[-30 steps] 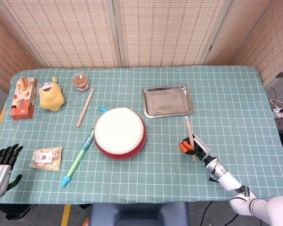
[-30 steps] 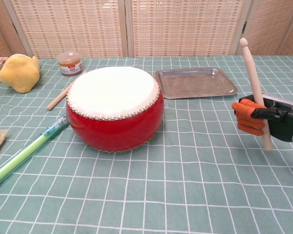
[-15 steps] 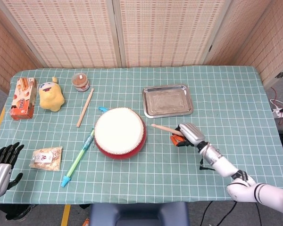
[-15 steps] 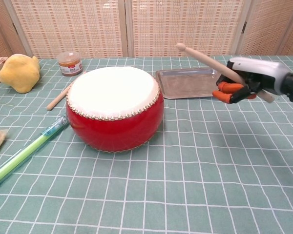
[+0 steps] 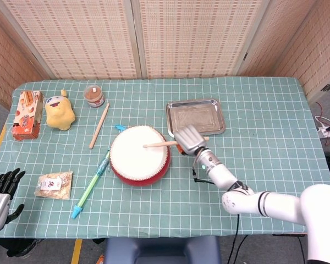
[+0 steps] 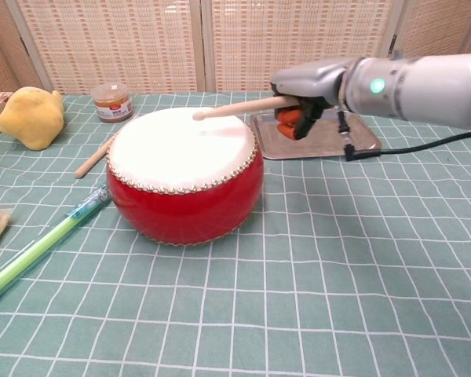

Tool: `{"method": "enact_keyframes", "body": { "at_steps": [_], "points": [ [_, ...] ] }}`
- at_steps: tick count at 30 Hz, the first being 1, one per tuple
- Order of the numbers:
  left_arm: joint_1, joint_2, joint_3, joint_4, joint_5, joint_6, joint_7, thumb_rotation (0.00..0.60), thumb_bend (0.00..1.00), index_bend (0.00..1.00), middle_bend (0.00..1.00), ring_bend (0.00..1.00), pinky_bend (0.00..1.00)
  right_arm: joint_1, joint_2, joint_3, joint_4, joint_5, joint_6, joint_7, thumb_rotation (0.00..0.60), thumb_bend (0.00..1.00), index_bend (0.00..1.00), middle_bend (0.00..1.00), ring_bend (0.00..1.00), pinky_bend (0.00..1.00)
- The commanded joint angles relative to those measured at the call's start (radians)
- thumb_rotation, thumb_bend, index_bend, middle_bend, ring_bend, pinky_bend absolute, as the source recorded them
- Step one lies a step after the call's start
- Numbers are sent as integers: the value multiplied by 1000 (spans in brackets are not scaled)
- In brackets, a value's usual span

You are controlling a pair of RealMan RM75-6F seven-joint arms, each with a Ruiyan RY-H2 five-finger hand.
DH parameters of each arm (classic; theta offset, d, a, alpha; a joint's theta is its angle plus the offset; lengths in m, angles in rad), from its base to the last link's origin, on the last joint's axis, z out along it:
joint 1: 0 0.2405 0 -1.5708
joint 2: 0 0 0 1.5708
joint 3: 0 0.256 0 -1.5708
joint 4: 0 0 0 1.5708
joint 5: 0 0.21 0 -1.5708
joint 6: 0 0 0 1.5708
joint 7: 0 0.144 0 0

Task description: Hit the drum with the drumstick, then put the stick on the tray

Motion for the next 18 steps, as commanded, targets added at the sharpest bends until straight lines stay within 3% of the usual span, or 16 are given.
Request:
{"method": "enact_keyframes", "body": {
  "at_steps": [1, 5, 8, 14, 18],
  "points": [
    [1, -4, 0, 8, -2, -1, -8, 600, 250, 29, 0, 0, 3, 76, -33, 8, -24, 98, 15, -99, 600, 586, 1000, 938, 1000, 1000],
    [-1, -7, 1, 10, 5, 0, -9, 600, 251, 30, 0, 0, 3, 129, -46, -56, -12, 155, 48, -252, 600, 592, 1000, 938, 1000, 1000],
    [-1, -7, 0, 10, 6, 2, -10, 600, 252, 29, 0, 0, 3, 139, -92, -59, 12, 164, 137, -303, 600, 601, 1000, 938, 1000, 1000],
    [-2, -8, -1, 11, 7, 5, -10, 600, 250, 29, 0, 0, 3, 71, -65, 16, -44, 36, 206, -119, 600, 614, 1000, 938, 1000, 1000],
    [-4, -6, -2, 4, 12, 6, -4, 600, 249, 29, 0, 0, 3, 39, -24, 27, -64, -15, 200, -53, 600, 615, 1000, 938, 1000, 1000]
  ]
}}
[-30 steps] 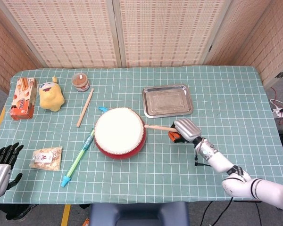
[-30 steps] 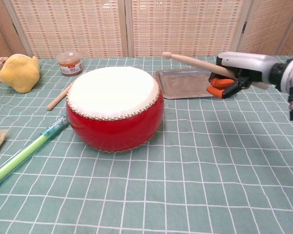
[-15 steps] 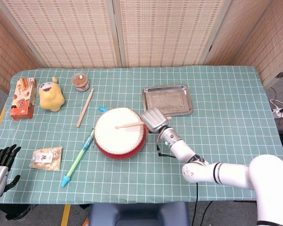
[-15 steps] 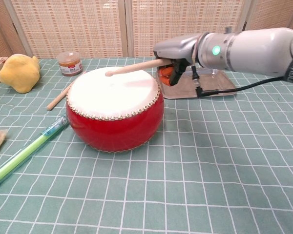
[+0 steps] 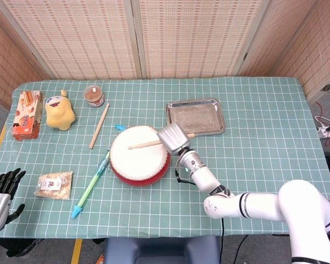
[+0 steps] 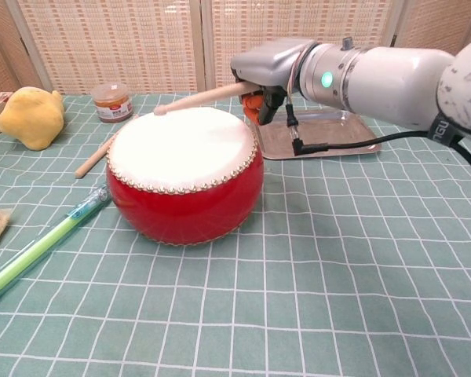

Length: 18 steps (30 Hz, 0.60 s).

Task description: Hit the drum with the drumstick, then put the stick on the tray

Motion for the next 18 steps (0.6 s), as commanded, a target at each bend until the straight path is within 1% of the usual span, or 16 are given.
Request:
{"method": "enact_keyframes", "body": {
  "at_steps": [1, 4, 7, 10, 12, 16, 17, 18],
  "points": [
    [-2, 1, -1, -5, 2, 1, 4, 600, 249, 29, 0, 0, 3, -46, 39, 22, -23, -76, 13, 87, 600, 615, 1000, 938, 1000, 1000],
    [-5, 4, 0, -11, 7, 0, 11, 600, 249, 29, 0, 0, 3, -49, 38, -7, 3, -67, -17, 60, 600, 614, 1000, 938, 1000, 1000],
    [-6, 6, 0, -18, 7, -1, 17, 600, 249, 29, 0, 0, 3, -40, 25, -56, 42, -36, -46, -24, 600, 617, 1000, 938, 1000, 1000],
    [-7, 6, 0, -21, 3, -6, 22, 600, 250, 29, 0, 0, 3, -32, 7, -79, 68, 4, -52, -89, 600, 621, 1000, 938, 1000, 1000],
    [-8, 7, 0, -24, 4, -8, 25, 600, 249, 29, 0, 0, 3, -30, 0, -75, 71, 20, -49, -102, 600, 622, 1000, 938, 1000, 1000],
    [-8, 8, 0, -25, 4, -8, 25, 600, 248, 29, 0, 0, 3, -33, 1, -60, 65, 6, -39, -86, 600, 623, 1000, 938, 1000, 1000],
    [-8, 8, 0, -25, 4, -6, 25, 600, 248, 29, 0, 0, 3, -38, 3, -42, 56, -11, -29, -58, 600, 625, 1000, 938, 1000, 1000],
    [-7, 8, -1, -24, 3, -4, 24, 600, 248, 29, 0, 0, 3, -50, 9, -12, 40, -46, -11, -2, 600, 628, 1000, 938, 1000, 1000]
  ]
}}
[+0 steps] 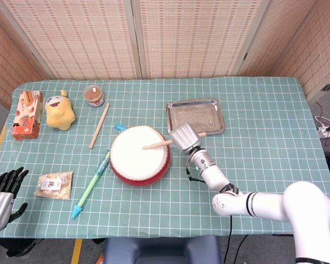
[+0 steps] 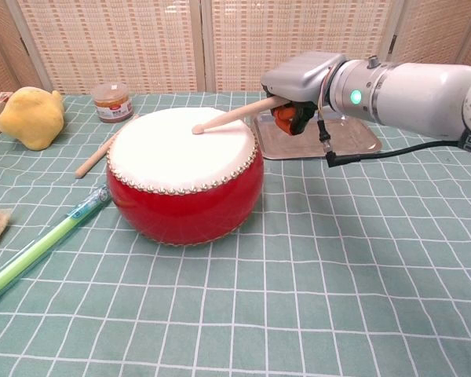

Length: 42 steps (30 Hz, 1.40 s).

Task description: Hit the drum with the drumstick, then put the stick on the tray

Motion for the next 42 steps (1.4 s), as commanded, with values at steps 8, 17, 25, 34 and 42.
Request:
{"method": "enact_keyframes", "body": {
  "at_steps": [8, 17, 25, 34, 42],
  "points": [
    [1, -2, 1, 2, 3, 6, -2, 600, 248, 29, 0, 0, 4, -68, 40, 79, -43, -181, 9, 254, 600, 636, 1000, 938, 1000, 1000],
    [1, -1, 1, 1, 1, 2, 1, 600, 249, 29, 0, 0, 4, -40, -9, 24, 13, -89, -36, 95, 600, 645, 1000, 938, 1000, 1000],
    [3, 0, -1, 2, 1, 10, -3, 600, 249, 30, 0, 0, 3, -88, 55, 131, -83, -228, 38, 297, 600, 646, 1000, 938, 1000, 1000],
    [1, -2, 2, 0, 5, 7, 2, 600, 250, 29, 0, 0, 3, -59, 13, 8, 2, -137, -54, 83, 600, 646, 1000, 938, 1000, 1000],
    [0, -2, 1, 0, 3, 6, 4, 600, 250, 29, 0, 0, 4, -71, 10, 75, -30, -150, 9, 145, 600, 650, 1000, 938, 1000, 1000]
  ]
}}
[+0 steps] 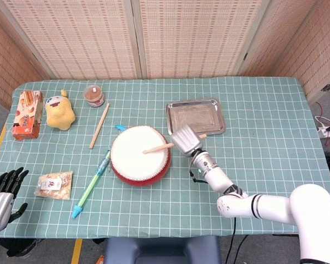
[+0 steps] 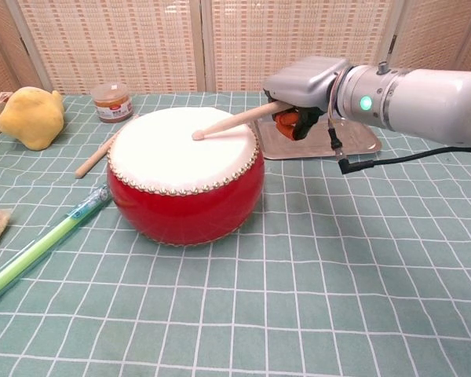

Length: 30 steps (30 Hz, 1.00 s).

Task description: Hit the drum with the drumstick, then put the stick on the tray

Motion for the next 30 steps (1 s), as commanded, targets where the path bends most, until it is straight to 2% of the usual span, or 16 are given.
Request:
{"method": "enact_keyframes", "body": {
  "at_steps": [1, 5, 9, 15, 17, 23, 26, 30],
  "points": [
    [0, 1, 0, -1, 1, 2, 1, 600, 250, 29, 0, 0, 3, -22, 12, 73, -39, -84, 51, 166, 600, 650, 1000, 938, 1000, 1000],
    [1, 2, 0, -4, 2, 4, 3, 600, 249, 29, 0, 0, 3, -37, 36, 92, -57, -129, 51, 231, 600, 650, 1000, 938, 1000, 1000],
    [-1, 2, 0, -7, 4, 3, 8, 600, 249, 29, 0, 0, 3, -30, 26, 48, -26, -109, 5, 177, 600, 650, 1000, 938, 1000, 1000],
    [-1, 4, 0, -10, -1, -1, 12, 600, 250, 30, 0, 0, 3, -4, -16, -23, 40, -30, -40, 29, 600, 650, 1000, 938, 1000, 1000],
    [-2, 3, 0, -11, -1, -2, 13, 600, 250, 29, 0, 0, 4, -3, -17, -7, 31, -28, -23, 35, 600, 650, 1000, 938, 1000, 1000],
    [0, 5, -2, -12, 0, 4, 12, 600, 250, 29, 0, 0, 4, -44, 24, 105, -48, -146, 48, 254, 600, 650, 1000, 938, 1000, 1000],
    [0, 5, -2, -13, 3, 6, 13, 600, 250, 29, 0, 0, 3, -55, 35, 101, -46, -179, 42, 287, 600, 650, 1000, 938, 1000, 1000],
    [-1, 4, 0, -14, 4, 5, 15, 600, 250, 29, 0, 0, 3, -43, 17, 39, 2, -161, -9, 201, 600, 650, 1000, 938, 1000, 1000]
  ]
}}
